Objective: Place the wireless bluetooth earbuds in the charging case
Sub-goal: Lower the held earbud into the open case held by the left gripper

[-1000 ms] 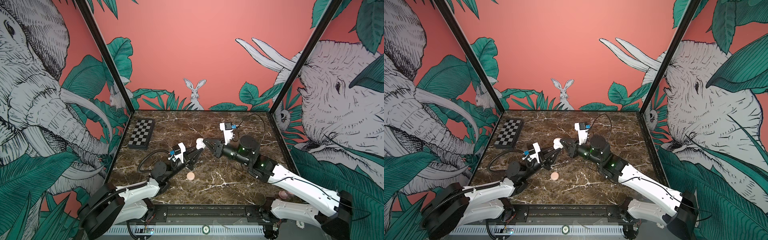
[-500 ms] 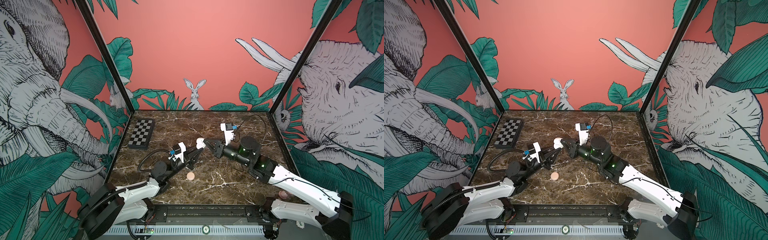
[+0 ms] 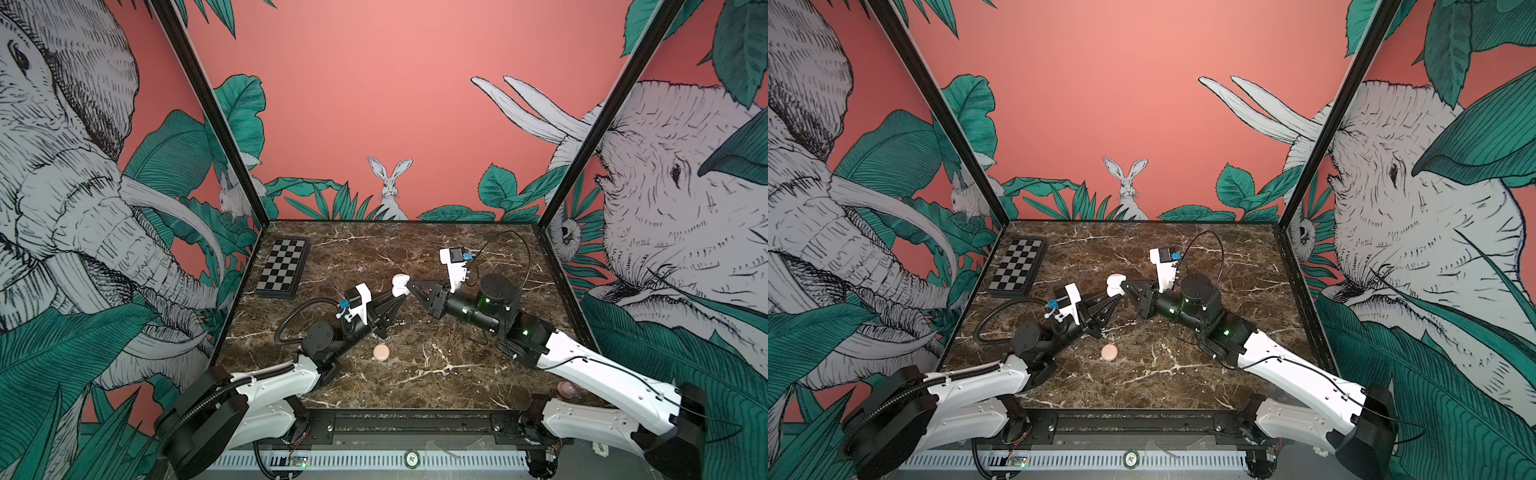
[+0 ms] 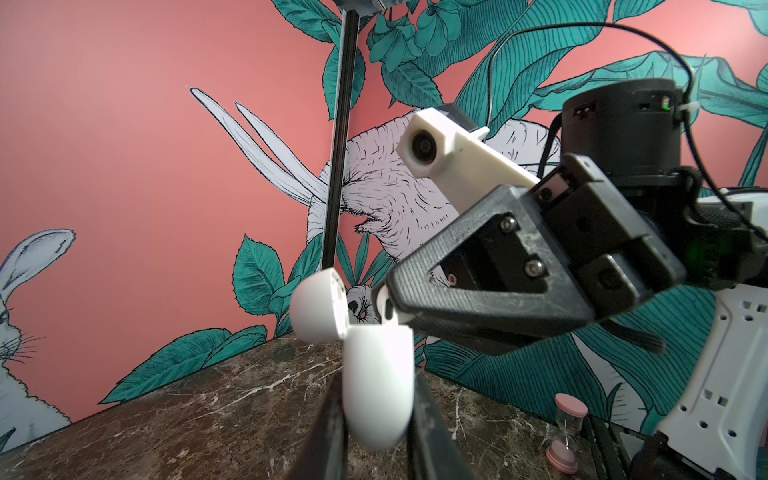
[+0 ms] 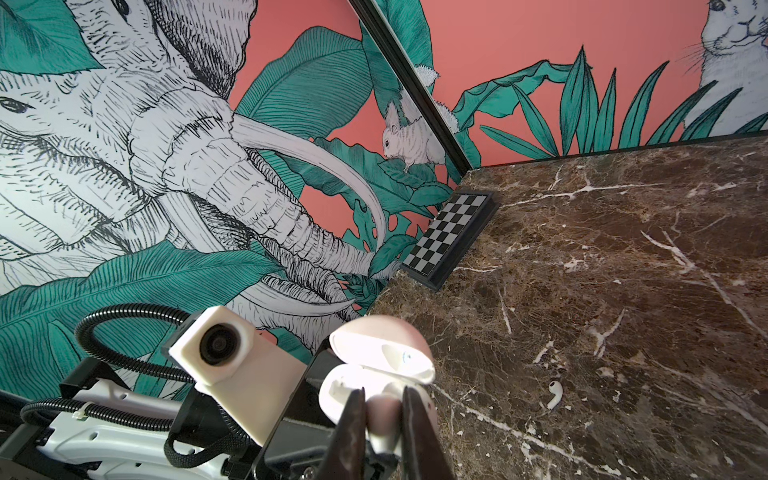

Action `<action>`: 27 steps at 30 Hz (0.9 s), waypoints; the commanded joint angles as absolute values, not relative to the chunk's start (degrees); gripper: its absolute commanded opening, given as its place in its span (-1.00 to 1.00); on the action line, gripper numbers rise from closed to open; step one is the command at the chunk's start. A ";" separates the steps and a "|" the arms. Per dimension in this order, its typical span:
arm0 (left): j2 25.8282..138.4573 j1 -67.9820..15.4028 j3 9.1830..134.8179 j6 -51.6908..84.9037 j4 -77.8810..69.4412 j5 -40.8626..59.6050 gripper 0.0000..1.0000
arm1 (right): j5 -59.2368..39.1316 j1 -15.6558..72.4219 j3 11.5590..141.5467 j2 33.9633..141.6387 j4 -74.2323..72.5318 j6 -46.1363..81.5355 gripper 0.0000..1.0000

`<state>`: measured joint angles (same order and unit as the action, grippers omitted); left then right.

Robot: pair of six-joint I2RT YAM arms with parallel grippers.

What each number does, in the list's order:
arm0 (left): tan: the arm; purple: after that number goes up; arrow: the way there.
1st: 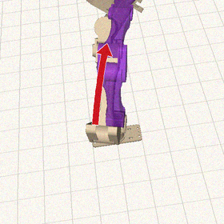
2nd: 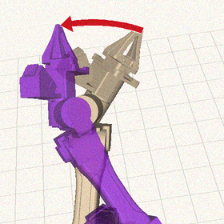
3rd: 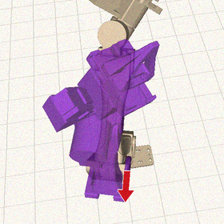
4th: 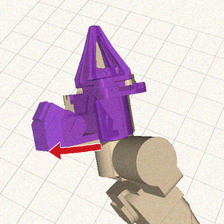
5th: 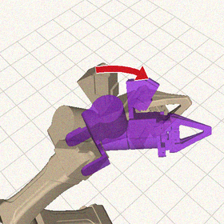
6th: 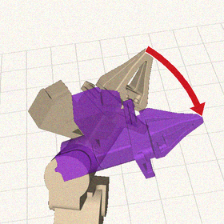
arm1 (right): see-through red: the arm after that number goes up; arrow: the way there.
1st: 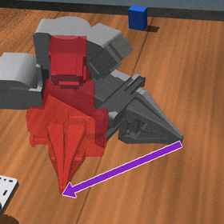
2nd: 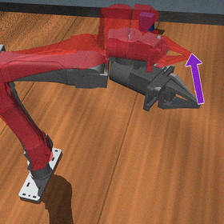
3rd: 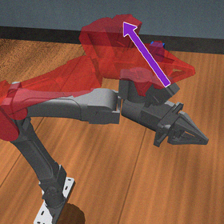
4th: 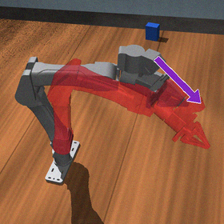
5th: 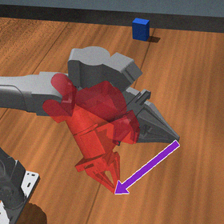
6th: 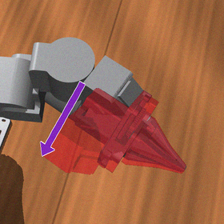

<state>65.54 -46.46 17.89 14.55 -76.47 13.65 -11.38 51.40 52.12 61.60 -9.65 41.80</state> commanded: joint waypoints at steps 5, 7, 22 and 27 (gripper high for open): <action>64.74 -46.50 20.35 15.60 -80.37 14.77 -1.00 | -11.57 51.72 52.29 61.35 -8.75 41.68 -0.62; 64.91 -46.56 20.39 15.64 -80.38 14.77 -1.00 | -11.44 51.77 52.29 61.26 -8.59 41.67 -0.61; 64.91 -46.59 20.26 15.75 -80.35 15.31 -1.00 | -11.01 51.72 52.45 60.00 -7.80 41.22 -0.46; 64.93 -46.61 20.14 15.72 -80.38 15.30 -1.00 | -10.70 51.77 52.57 59.16 -6.93 40.53 -0.35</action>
